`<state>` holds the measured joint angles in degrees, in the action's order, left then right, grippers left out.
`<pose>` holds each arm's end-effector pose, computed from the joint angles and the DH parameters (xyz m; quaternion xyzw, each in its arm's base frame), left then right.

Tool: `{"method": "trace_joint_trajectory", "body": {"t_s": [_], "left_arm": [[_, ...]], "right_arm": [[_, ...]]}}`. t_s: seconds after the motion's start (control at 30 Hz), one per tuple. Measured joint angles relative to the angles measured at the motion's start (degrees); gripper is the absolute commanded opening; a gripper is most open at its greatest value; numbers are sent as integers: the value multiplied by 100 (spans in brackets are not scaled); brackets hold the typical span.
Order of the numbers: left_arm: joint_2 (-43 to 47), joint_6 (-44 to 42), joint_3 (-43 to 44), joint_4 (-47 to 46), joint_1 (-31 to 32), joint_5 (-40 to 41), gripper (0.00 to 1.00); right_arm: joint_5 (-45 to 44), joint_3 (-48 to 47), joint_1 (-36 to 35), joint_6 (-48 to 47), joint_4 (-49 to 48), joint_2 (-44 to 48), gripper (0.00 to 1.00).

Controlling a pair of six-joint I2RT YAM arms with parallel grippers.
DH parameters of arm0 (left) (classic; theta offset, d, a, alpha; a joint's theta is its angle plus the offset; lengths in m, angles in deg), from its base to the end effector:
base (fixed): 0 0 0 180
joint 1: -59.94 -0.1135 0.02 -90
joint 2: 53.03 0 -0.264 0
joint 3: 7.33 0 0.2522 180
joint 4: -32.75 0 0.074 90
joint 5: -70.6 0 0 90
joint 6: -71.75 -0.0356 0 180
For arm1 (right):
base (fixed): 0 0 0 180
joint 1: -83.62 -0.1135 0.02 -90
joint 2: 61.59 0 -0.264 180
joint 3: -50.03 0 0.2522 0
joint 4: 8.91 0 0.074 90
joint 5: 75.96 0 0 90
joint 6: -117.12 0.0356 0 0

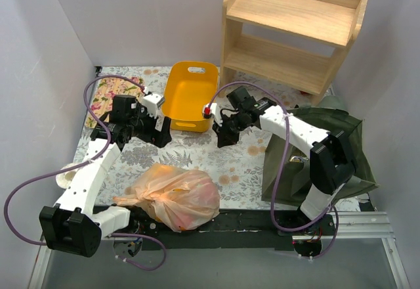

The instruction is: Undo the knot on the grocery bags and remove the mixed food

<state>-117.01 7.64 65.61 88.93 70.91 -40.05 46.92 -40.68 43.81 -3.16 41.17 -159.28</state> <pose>0.2197 -0.0554 0.3113 -0.0541 0.9168 -0.2718 0.2876 0.2658 0.2467 0.2573 -0.5938 0.7069 0.2930 0.2484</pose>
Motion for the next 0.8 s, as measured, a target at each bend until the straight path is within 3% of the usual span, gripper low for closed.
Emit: {"method": "trace_joint_trajectory", "body": {"t_s": [0.1, 0.13, 0.4, 0.63, 0.7, 0.8], "left_arm": [[-44, -59, -48, 136, -4, -166, 98], [-44, -50, -85, 157, -4, -162, 98], [-433, 940, -157, 295, -15, 350, 98], [-595, 1510, -210, 372, -26, 385, 98], [-579, 1534, -210, 367, -26, 424, 98], [-579, 1534, -208, 363, -26, 507, 98]], "right_arm": [[111, -57, 79, -68, 140, 79, 90], [162, -57, 24, -98, 195, 125, 93], [584, 341, -1097, -107, 227, 529, 92], [575, 118, -1740, 197, -61, -20, 87], [492, -26, -1891, 315, -205, -234, 82], [393, -90, -2000, 442, -389, -413, 53]]}}
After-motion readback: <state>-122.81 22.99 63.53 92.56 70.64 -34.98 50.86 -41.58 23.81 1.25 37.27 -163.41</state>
